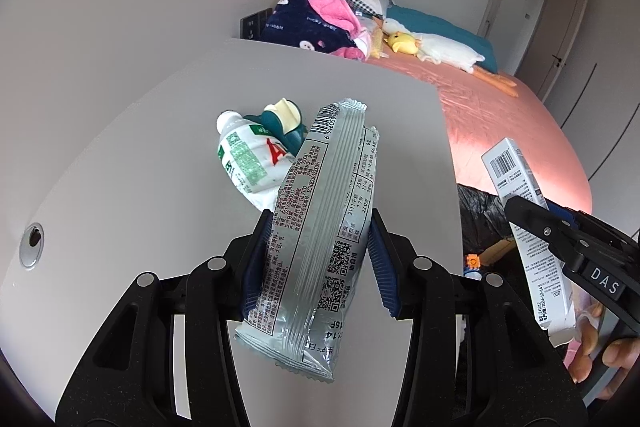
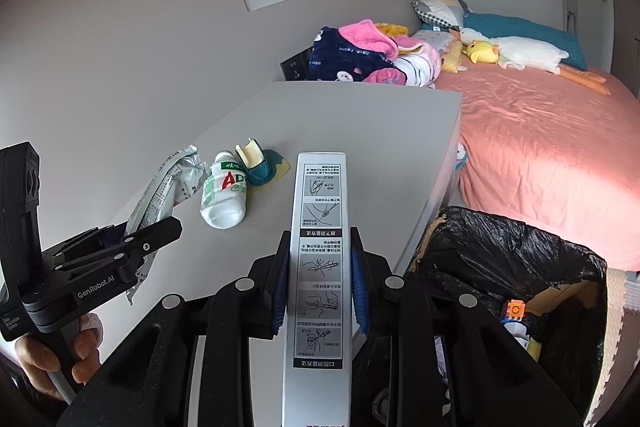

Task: Collect trash
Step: 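Carry the snack bag and white box over the bin and release both, then move both tools back toward the AD bottle and toy stand on the desk, then grasp the white AD bottle with the left gripper while the right gripper grasps the teal toy stand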

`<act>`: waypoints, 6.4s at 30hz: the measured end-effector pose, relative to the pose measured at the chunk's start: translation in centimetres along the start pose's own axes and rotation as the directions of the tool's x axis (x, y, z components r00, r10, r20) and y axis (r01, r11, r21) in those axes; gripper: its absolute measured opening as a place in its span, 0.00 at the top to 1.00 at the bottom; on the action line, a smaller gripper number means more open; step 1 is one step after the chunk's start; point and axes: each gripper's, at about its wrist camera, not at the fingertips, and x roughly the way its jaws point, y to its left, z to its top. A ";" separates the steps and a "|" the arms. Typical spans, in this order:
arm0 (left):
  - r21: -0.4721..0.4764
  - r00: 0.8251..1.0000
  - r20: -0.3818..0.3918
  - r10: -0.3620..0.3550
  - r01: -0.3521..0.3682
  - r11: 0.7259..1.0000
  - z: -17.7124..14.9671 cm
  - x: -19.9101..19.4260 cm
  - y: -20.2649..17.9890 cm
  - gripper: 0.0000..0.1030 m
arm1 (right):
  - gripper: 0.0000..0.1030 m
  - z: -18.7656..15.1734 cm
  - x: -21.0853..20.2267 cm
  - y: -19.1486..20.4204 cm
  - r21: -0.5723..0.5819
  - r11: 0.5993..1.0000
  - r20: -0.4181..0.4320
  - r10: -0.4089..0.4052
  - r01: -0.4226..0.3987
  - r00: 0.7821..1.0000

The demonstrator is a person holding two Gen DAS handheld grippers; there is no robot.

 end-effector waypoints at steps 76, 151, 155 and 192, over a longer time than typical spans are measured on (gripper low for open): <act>0.179 0.948 -0.129 -0.292 0.312 0.933 -1.5 3.5 -16.8 0.06 | 0.12 -3.1 -9.9 -16.9 0.295 0.929 0.106 -0.263 0.222 0.959; -0.196 0.985 -0.166 0.043 -0.076 0.978 4.2 12.4 7.9 0.06 | 0.12 4.6 13.0 -2.2 0.046 0.999 -0.086 -0.019 0.023 0.996; -0.195 0.985 -0.159 0.060 -0.091 0.977 4.5 12.6 8.5 0.13 | 0.12 4.7 13.7 -1.5 0.034 0.999 -0.096 -0.014 0.018 0.995; -0.302 0.974 -0.008 0.226 -0.218 0.928 4.7 7.3 16.1 0.43 | 0.12 7.6 21.6 8.8 -0.168 0.984 -0.139 0.038 -0.061 0.990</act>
